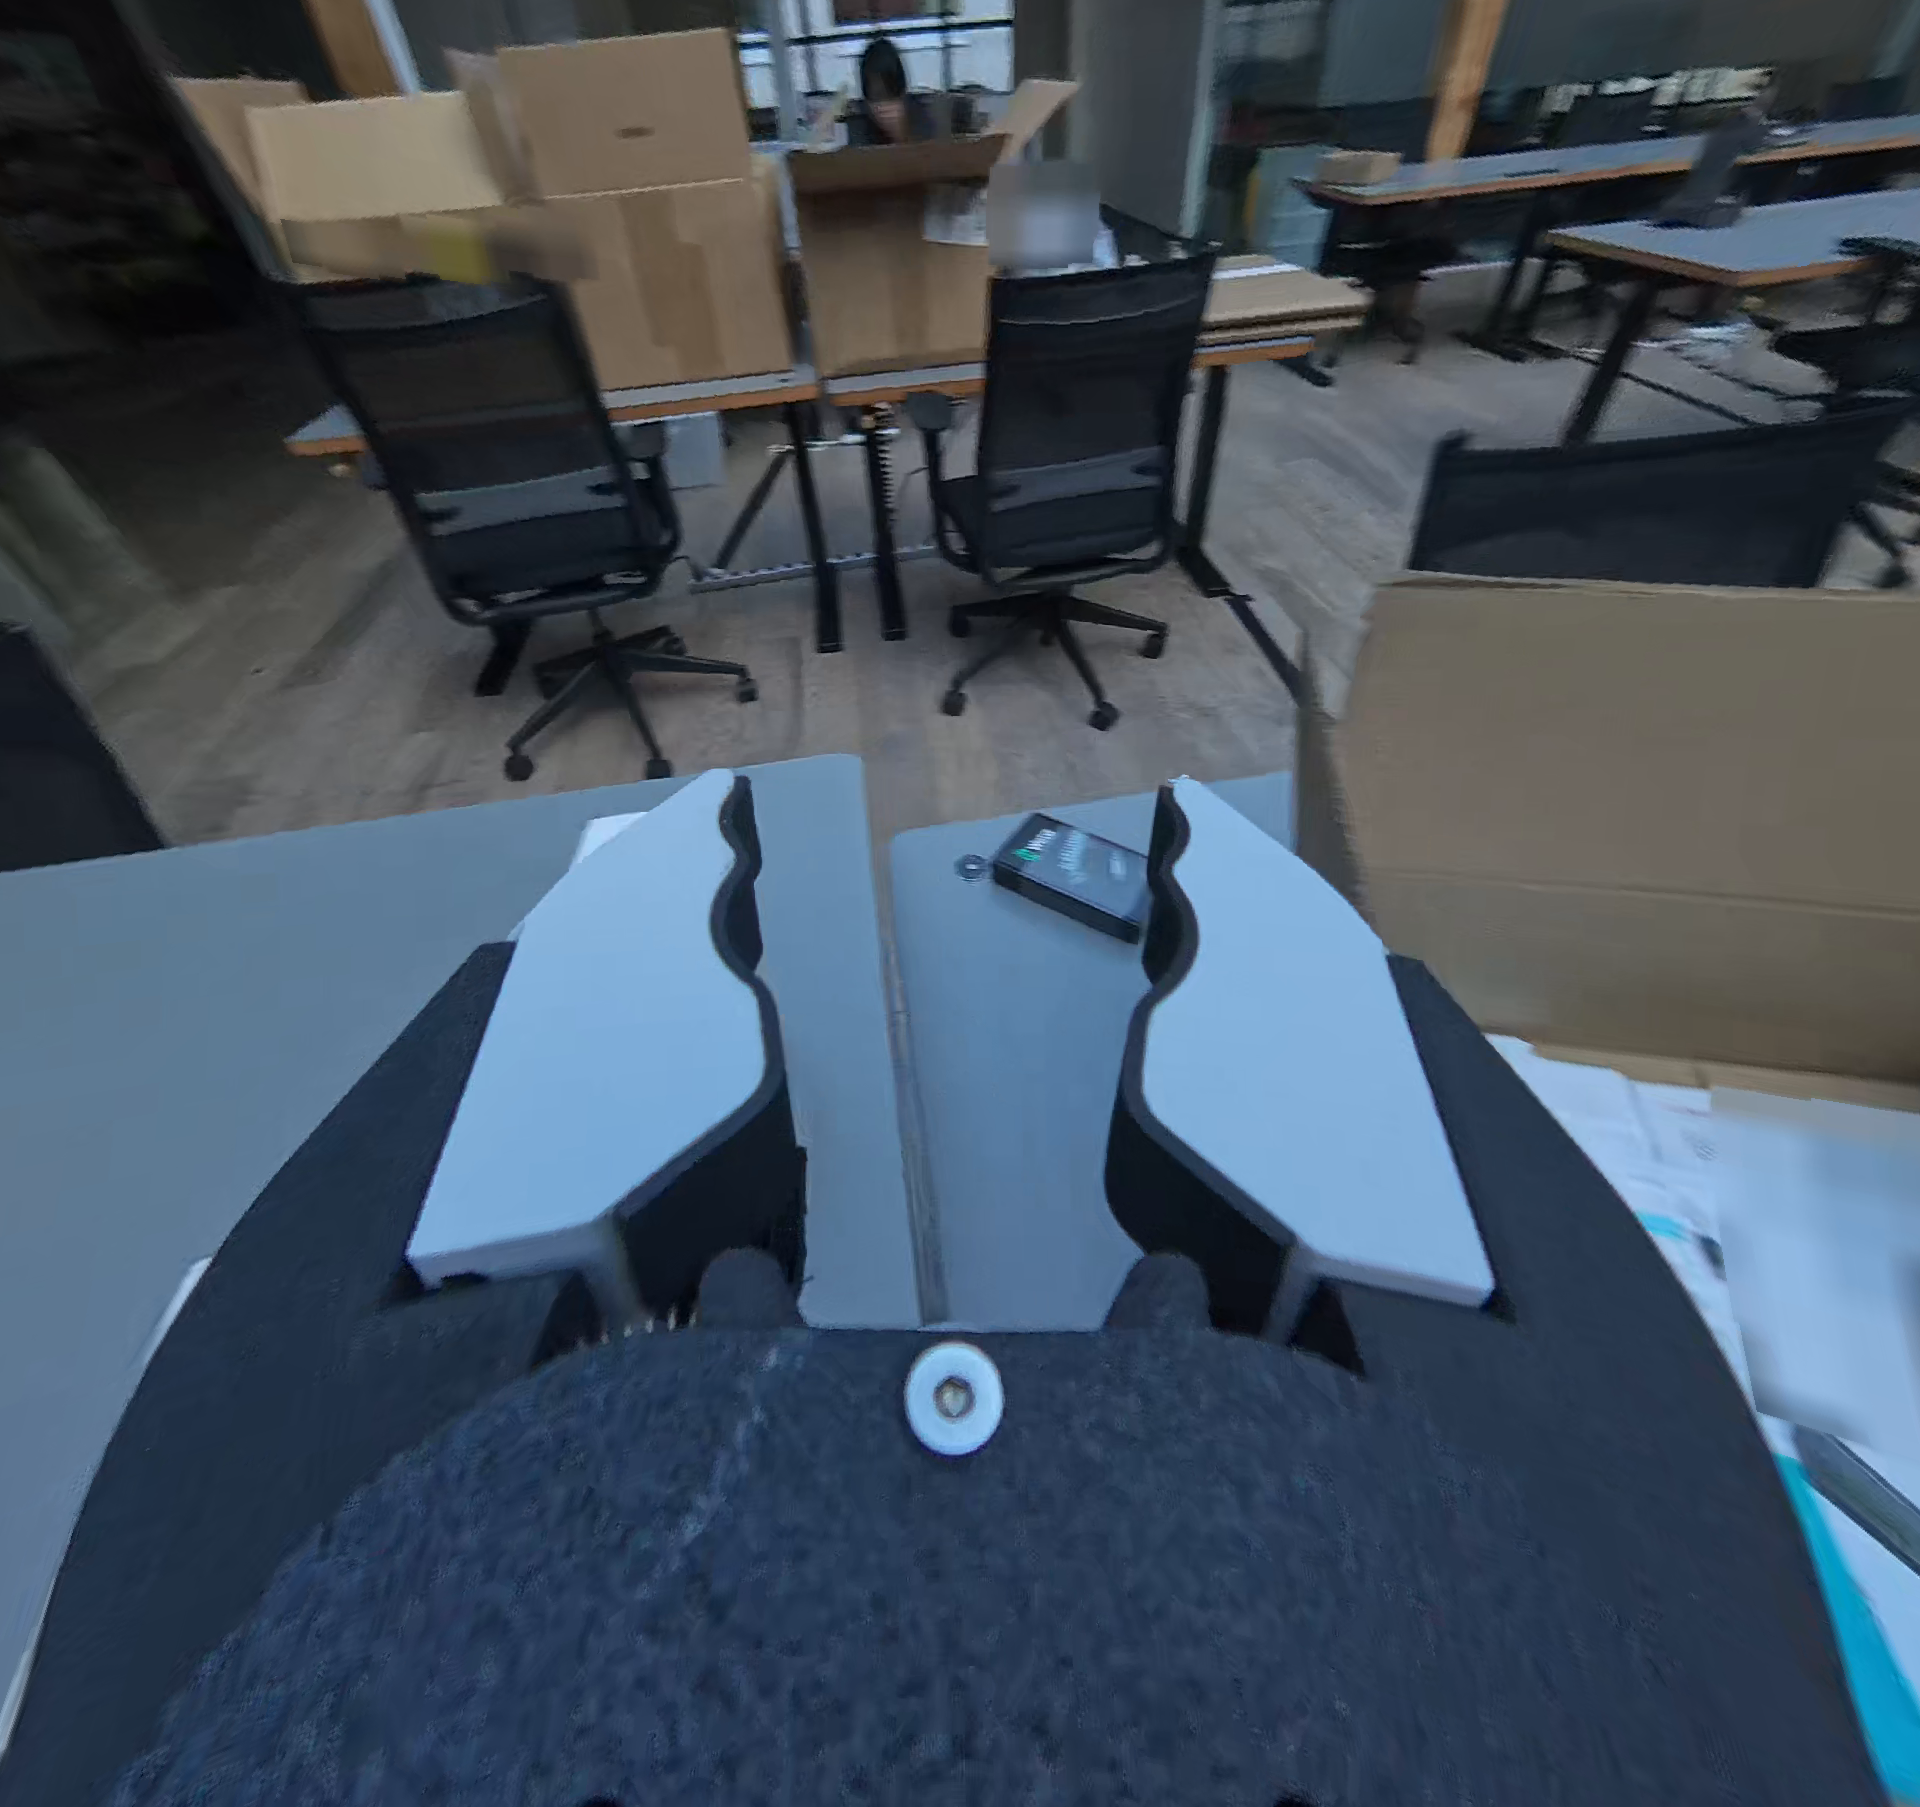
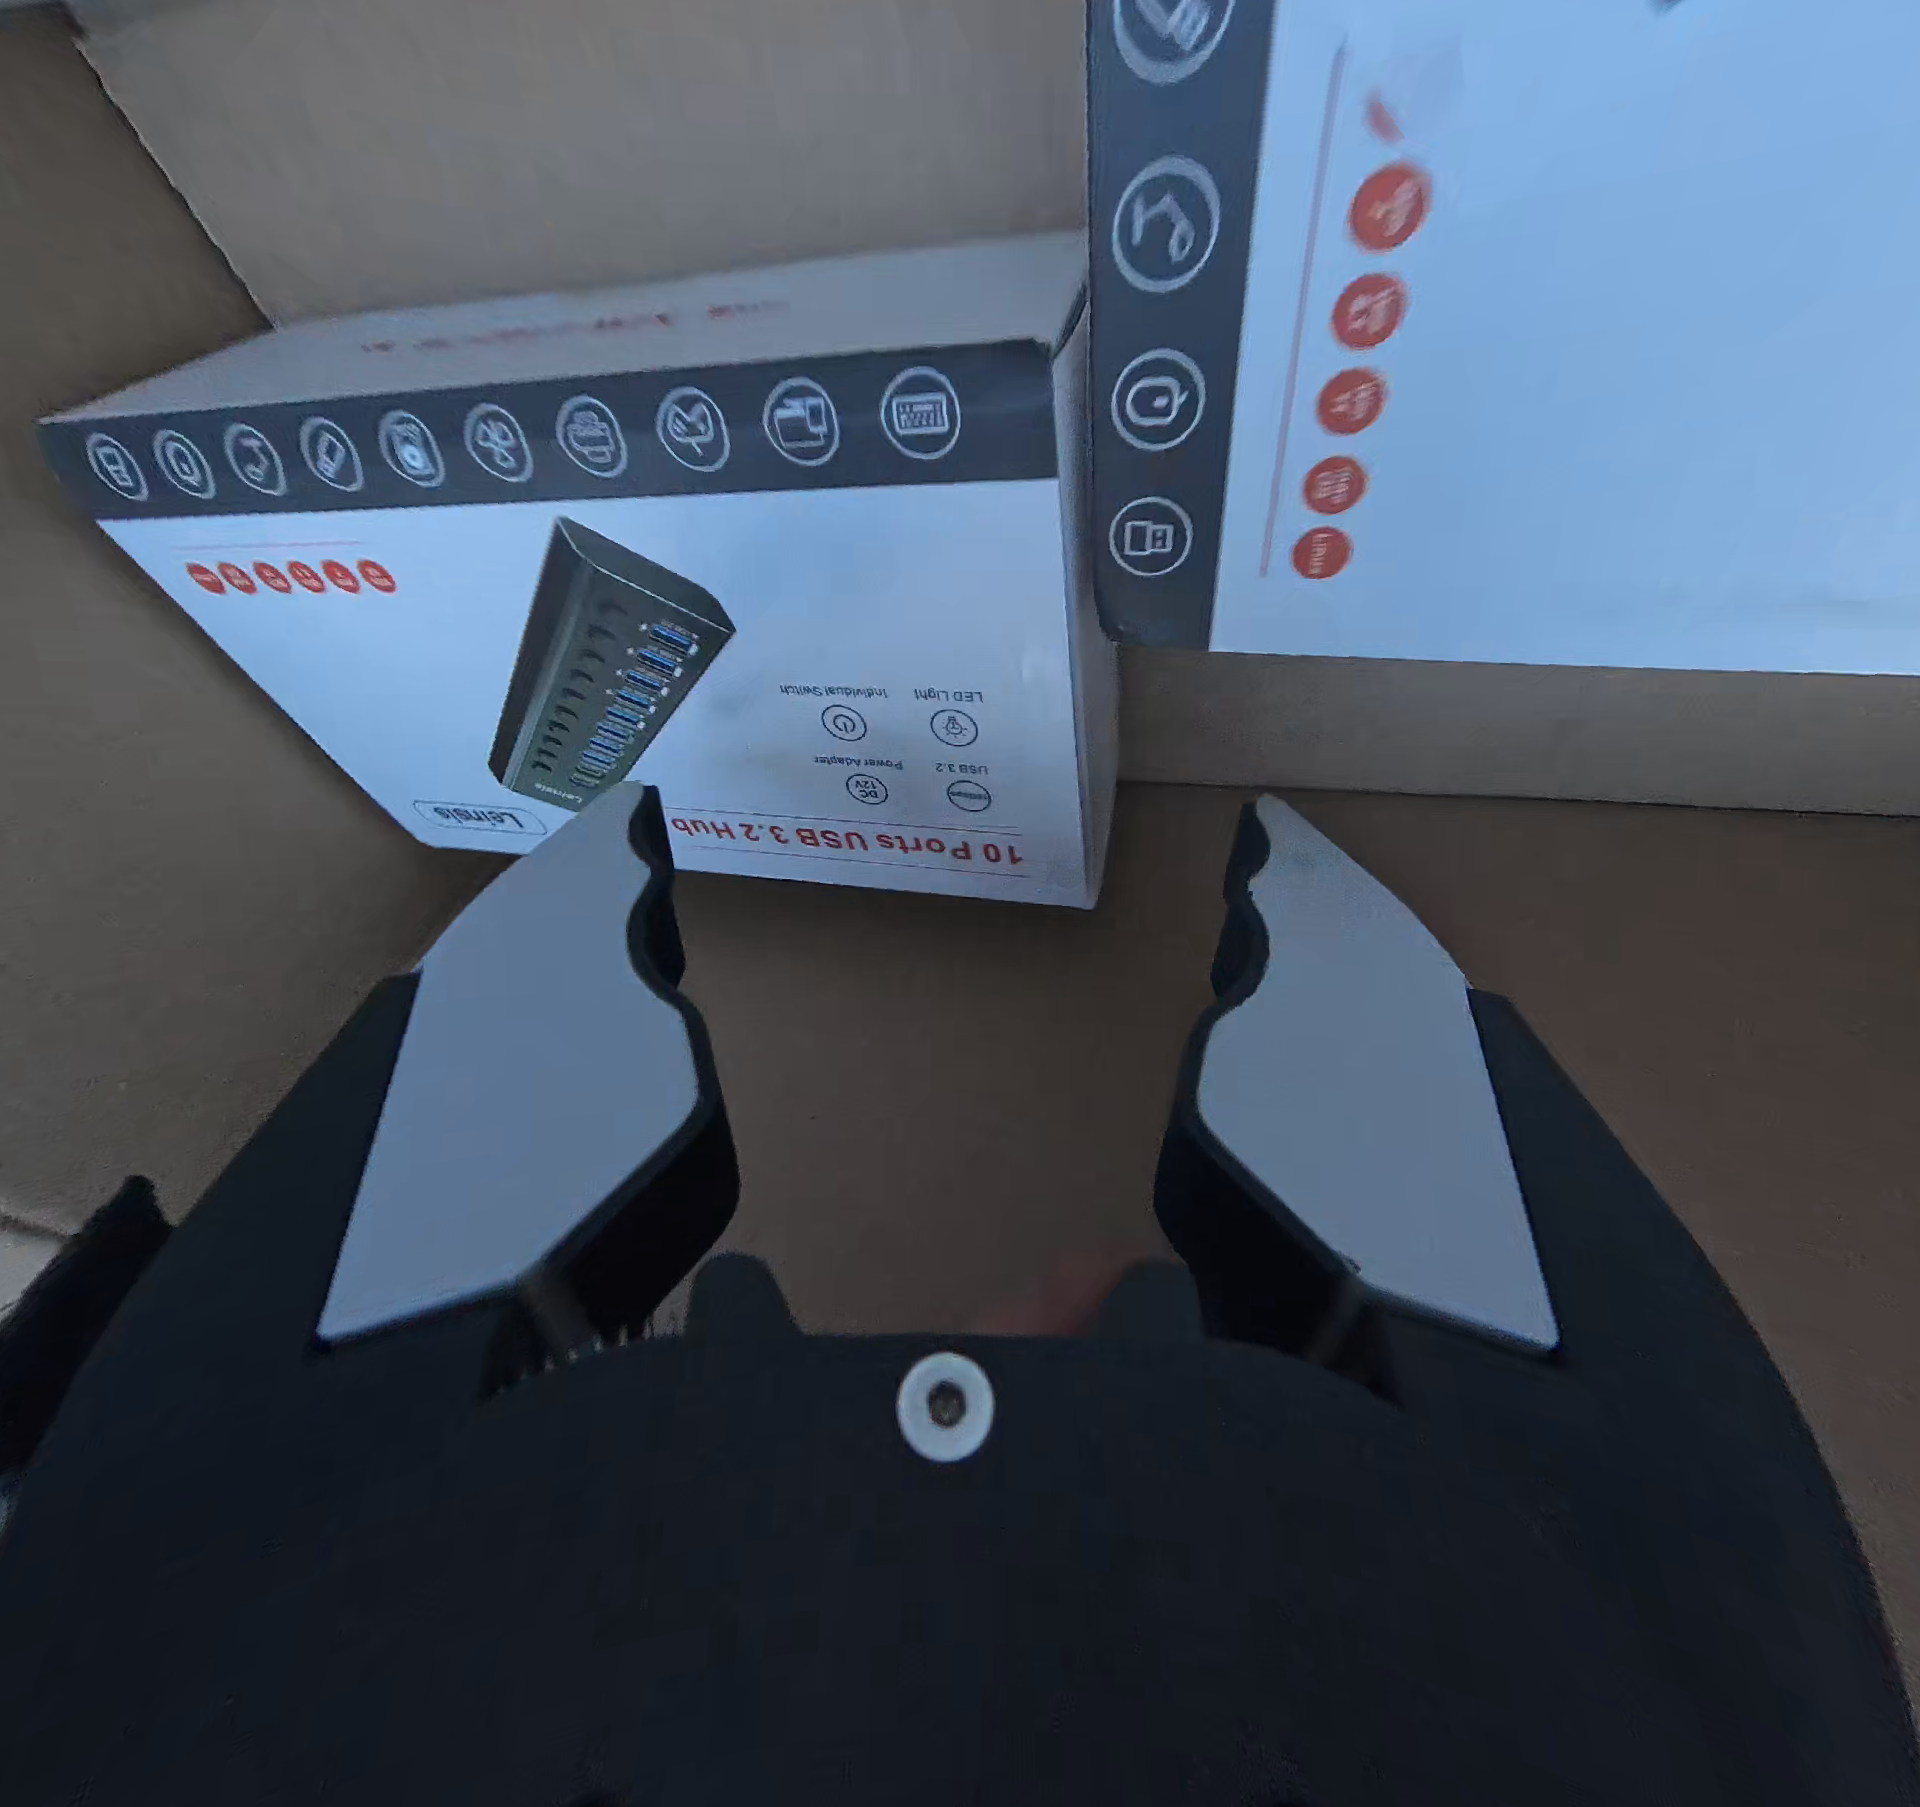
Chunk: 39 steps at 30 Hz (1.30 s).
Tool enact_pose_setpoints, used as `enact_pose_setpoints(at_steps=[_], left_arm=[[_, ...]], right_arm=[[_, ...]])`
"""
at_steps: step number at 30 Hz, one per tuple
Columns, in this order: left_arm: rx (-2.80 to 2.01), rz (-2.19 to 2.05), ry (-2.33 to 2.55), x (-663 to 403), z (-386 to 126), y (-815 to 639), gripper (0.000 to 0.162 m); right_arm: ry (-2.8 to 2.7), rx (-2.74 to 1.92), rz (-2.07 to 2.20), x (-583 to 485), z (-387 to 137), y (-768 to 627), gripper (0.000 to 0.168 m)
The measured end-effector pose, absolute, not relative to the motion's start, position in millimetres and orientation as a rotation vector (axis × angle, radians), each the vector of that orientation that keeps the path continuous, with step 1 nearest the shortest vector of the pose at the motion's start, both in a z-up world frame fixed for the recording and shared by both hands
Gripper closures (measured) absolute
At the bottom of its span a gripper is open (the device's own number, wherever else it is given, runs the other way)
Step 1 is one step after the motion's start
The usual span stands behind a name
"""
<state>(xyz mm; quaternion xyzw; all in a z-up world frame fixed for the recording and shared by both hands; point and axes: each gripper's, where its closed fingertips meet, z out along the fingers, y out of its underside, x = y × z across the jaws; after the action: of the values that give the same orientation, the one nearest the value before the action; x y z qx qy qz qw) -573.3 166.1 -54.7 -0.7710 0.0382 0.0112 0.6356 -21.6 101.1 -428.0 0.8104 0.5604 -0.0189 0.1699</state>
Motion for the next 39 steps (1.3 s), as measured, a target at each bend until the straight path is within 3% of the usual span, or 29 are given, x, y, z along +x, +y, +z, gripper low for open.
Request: enact_pose_setpoints(at_steps=[4,8,11,17,20,22,25,33,36,39], left_arm=[[-1.839,-0.254,0.395,-454.8,-43.6,107.8,0.109],[-2.076,-0.391,0.781,-359.1,-111.0,74.0,0.106],[-2.187,-0.408,1.024,-310.4,-171.6,65.3,0.094],[-2.272,-0.913,1.312,-201.5,-235.9,49.7,0.071],[-2.363,-0.777,1.762,-191.1,-276.2,36.3,0.044],[-2.262,-0.639,1.895,-182.9,-284.3,47.7,0.055],[-2.168,-0.817,1.979,-155.7,-282.0,42.8,0.066],[-1.940,-0.864,2.277,-111.3,-354.4,-2.1,0.056],[-1.780,-0.888,2.220,-93.2,-360.5,-15.1,0.078],[-1.621,-0.855,2.215,-87.5,-356.6,-19.0,0.083]], right_arm=[[1.432,2.144,-0.084,-10.9,-447.8,80.6,0.070],[1.552,2.085,-0.127,-22.8,-447.9,83.1,0.086],[1.643,2.128,-0.132,-23.5,-427.3,81.7,0.092],[1.888,2.303,-0.150,-29.9,-365.0,40.0,0.082],[1.933,2.437,-0.176,-38.7,-342.2,18.6,0.080],[1.949,2.515,-0.225,-47.3,-329.6,5.4,0.086],[1.937,2.608,-0.256,-54.2,-321.6,-10.3,0.085],[1.701,2.868,-0.522,-72.1,-308.9,-34.2,0.093],[1.595,2.942,-0.613,-76.3,-306.2,-37.8,0.097],[1.561,3.039,-0.479,-56.7,-299.5,-33.8,0.097]])
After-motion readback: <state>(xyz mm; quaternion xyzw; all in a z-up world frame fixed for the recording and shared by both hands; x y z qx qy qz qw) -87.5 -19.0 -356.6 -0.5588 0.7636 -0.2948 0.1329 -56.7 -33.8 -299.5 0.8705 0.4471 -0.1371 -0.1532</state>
